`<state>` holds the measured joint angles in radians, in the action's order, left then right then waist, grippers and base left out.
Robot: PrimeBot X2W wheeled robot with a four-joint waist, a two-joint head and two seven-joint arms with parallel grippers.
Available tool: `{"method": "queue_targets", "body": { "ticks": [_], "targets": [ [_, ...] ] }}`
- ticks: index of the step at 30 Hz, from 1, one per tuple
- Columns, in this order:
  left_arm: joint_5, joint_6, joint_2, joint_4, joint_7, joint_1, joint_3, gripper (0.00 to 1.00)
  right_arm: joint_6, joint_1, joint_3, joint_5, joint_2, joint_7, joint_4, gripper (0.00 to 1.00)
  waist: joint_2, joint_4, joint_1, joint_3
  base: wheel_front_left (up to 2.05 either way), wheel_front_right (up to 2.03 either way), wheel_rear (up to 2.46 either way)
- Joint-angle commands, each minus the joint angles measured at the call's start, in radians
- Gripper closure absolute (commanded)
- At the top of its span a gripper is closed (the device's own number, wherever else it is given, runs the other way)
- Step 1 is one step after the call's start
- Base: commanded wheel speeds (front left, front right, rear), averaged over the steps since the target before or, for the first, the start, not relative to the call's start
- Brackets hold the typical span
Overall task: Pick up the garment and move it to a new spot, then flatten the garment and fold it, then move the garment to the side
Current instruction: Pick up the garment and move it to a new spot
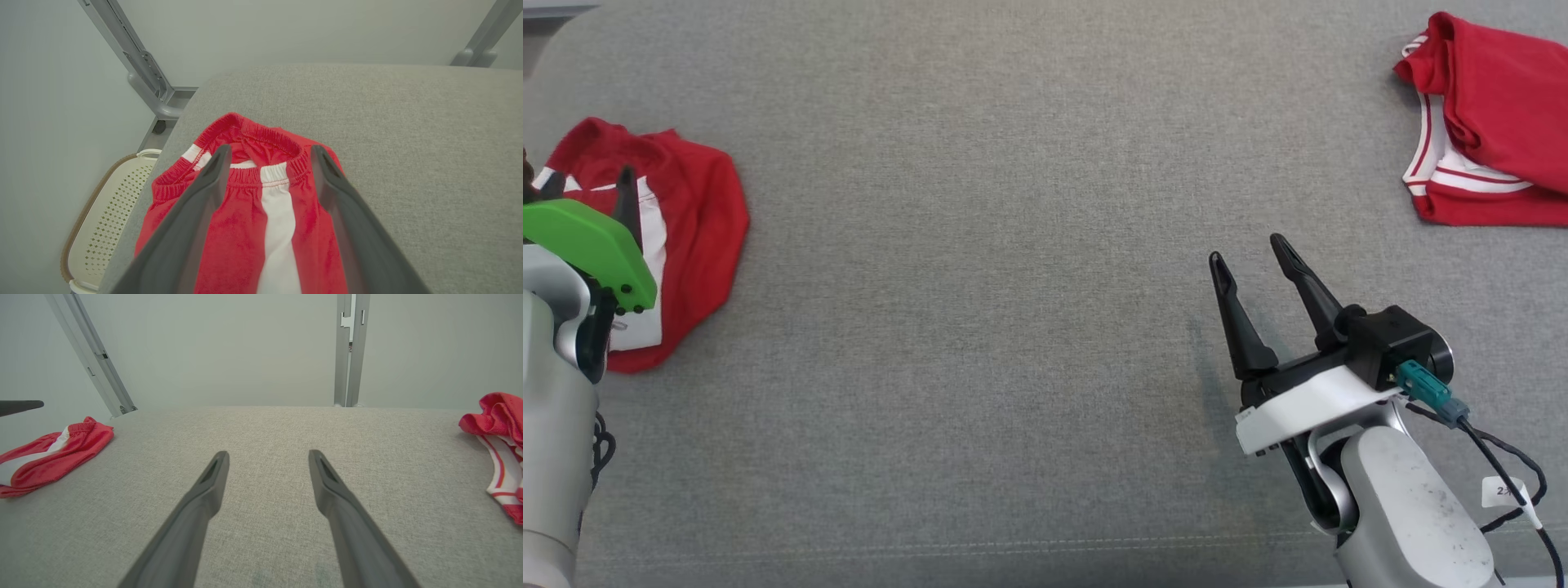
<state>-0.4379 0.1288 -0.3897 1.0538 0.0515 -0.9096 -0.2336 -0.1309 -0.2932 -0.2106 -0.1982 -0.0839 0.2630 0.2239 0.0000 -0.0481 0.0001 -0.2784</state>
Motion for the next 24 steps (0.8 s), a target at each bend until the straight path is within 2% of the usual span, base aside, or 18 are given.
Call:
{"method": "queue_targets", "body": {
  "ticks": [1, 8, 11, 15, 19, 20, 21, 22, 24],
  "targets": [
    [-0.025, 0.001, -0.014, 0.022, -0.028, -0.023, -0.016, 0.00, 0.000, -0.014, 0.000, 0.005, -0.002, 0.004, -0.007, 0.00, 0.0000, 0.044, -0.0001, -0.046, 0.00, 0.00, 0.00],
    [-0.086, 0.001, -0.050, 0.088, -0.091, -0.034, -0.059, 0.00, 0.000, -0.024, 0.003, 0.010, -0.001, 0.004, -0.016, 0.00, 0.0000, 0.070, -0.0001, -0.073, 0.00, 0.00, 0.00],
    [-0.116, 0.002, -0.063, 0.124, -0.152, -0.032, -0.073, 0.00, 0.000, -0.025, 0.007, 0.011, -0.005, 0.004, -0.014, 0.00, 0.0000, 0.078, -0.0001, -0.078, 0.00, 0.00, 0.00],
    [-0.162, 0.002, -0.052, 0.155, -0.256, -0.028, -0.087, 0.00, 0.000, -0.022, 0.013, 0.015, -0.008, 0.004, -0.018, 0.00, 0.0000, 0.082, -0.0001, -0.082, 0.00, 0.00, 0.00],
    [-0.175, 0.002, -0.065, 0.166, -0.253, -0.022, -0.106, 0.00, 0.000, -0.021, 0.010, 0.020, -0.011, 0.004, -0.019, 0.00, 0.0000, 0.086, -0.0001, -0.088, 0.00, 0.00, 0.00],
    [-0.176, 0.002, -0.066, 0.169, -0.247, -0.018, -0.109, 0.08, 0.000, -0.021, 0.011, 0.022, -0.011, 0.004, -0.020, 0.00, 0.0000, 0.087, -0.0001, -0.089, 0.00, 0.00, 0.00],
    [-0.170, 0.002, -0.068, 0.165, -0.231, -0.017, -0.118, 0.62, 0.000, -0.020, 0.011, 0.023, -0.011, 0.004, -0.021, 0.00, 0.0000, 0.086, -0.0001, -0.089, 0.00, 0.00, 0.00],
    [-0.162, 0.002, -0.076, 0.159, -0.198, -0.021, -0.121, 1.00, 0.000, -0.019, 0.012, 0.022, -0.013, 0.004, -0.021, 0.00, 0.0000, 0.086, -0.0001, -0.089, 0.00, 0.00, 0.00],
    [-0.155, 0.002, -0.075, 0.153, -0.157, -0.025, -0.135, 1.00, 0.000, -0.017, 0.015, 0.022, -0.015, 0.004, -0.017, 0.00, 0.0000, 0.082, -0.0001, -0.085, 0.00, 0.00, 0.00]
  ]
}}
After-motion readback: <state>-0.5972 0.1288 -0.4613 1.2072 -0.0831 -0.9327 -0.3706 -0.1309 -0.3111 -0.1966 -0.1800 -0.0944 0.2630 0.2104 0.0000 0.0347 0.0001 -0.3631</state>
